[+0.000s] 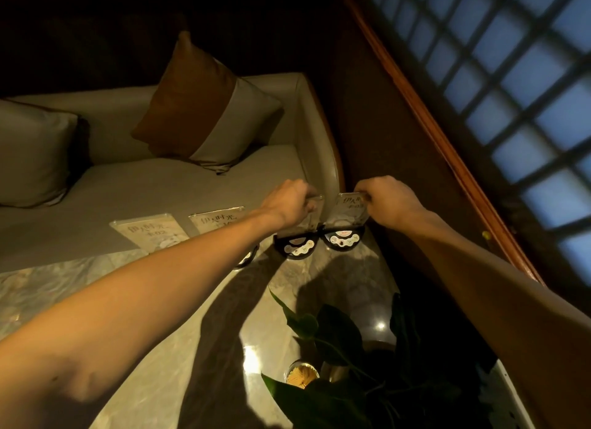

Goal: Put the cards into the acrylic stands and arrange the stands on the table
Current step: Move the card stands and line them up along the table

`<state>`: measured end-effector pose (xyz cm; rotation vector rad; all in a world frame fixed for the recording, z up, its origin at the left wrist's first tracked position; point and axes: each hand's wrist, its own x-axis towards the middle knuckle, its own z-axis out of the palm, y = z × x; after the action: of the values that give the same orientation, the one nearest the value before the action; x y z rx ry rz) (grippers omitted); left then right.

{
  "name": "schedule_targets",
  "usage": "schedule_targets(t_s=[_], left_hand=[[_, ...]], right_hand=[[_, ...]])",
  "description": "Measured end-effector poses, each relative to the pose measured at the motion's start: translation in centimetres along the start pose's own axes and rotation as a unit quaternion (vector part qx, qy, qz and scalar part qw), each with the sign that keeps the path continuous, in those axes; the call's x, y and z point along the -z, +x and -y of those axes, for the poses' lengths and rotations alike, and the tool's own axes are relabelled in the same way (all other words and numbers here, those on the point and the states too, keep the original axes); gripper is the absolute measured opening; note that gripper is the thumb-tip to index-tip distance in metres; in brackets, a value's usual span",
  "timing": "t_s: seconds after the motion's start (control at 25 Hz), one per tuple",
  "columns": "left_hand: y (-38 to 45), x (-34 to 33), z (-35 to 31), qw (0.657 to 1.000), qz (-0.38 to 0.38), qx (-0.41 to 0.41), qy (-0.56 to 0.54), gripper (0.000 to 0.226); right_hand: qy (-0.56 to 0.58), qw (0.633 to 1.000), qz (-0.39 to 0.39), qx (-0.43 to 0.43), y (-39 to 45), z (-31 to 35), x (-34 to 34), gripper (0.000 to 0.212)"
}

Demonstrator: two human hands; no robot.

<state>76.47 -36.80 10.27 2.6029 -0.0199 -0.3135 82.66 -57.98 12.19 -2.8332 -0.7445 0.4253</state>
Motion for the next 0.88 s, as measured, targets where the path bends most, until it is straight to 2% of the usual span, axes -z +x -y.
schedule_targets(t_s=[0.56,0.88], left_hand=[[0.65,-0.29,-0.64,1.000,0.018,-0.009,-0.014,0.021],[-0.05,-0.67,-0.55,0.999,-0.023,-0.006,0.023,0.026]], right_hand=[[0.030,1.000,-0.005,-0.007,-0.20,-0.56,-0.06,0.022],[0.043,0.999,-0.011,-0.017,-0.25,-0.66,-0.45,0.023]])
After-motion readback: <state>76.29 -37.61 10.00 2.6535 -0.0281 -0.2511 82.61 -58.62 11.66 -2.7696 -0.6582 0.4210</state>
